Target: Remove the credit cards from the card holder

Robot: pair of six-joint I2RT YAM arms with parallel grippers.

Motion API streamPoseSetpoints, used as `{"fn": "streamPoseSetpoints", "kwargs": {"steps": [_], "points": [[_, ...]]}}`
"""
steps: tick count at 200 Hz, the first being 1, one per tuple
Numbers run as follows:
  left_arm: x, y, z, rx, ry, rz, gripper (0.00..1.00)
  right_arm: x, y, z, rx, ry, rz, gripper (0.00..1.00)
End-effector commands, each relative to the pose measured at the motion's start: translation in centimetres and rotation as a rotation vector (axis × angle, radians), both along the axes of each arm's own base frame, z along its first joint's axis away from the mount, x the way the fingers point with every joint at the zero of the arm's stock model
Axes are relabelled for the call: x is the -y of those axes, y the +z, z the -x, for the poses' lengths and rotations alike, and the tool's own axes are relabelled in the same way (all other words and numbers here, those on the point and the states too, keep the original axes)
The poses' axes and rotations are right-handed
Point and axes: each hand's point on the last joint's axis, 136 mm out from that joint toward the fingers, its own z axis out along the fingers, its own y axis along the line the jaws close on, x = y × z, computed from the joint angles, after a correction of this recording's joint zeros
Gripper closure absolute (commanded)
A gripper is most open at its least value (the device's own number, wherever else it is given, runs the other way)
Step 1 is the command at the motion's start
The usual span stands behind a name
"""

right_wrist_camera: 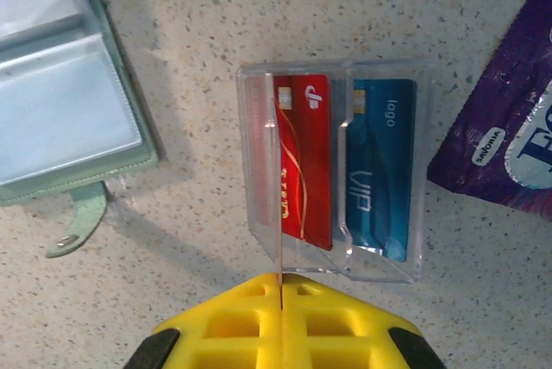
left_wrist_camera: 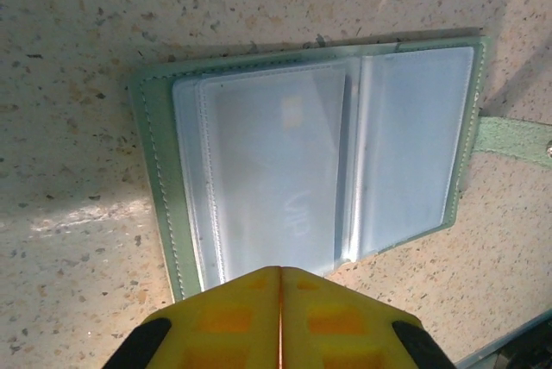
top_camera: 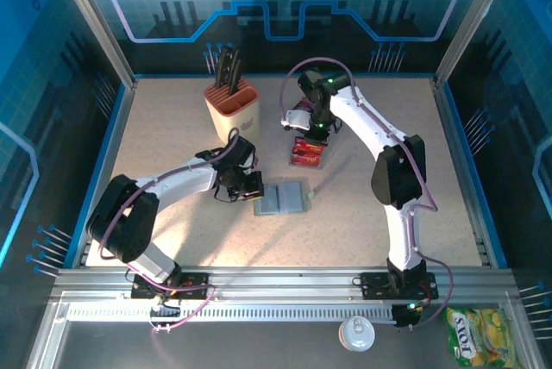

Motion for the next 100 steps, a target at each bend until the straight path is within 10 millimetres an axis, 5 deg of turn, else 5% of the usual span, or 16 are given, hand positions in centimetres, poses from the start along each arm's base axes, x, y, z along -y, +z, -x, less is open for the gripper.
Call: {"fn": "streamPoseSetpoints", "kwargs": {"steps": [1,100], "points": [[-0.5,1.1,-0.3,0.026,0.010,-0.011,0.91,1.2,-0.5,-0.3,-0.038,0.024,0.037,1.00],[-1.5,0.4,0.3,0.002,0.058,-0.026,0.91,0.4,-3.0,-1.9,-0.082,0.028,0.012,1.00]]}}
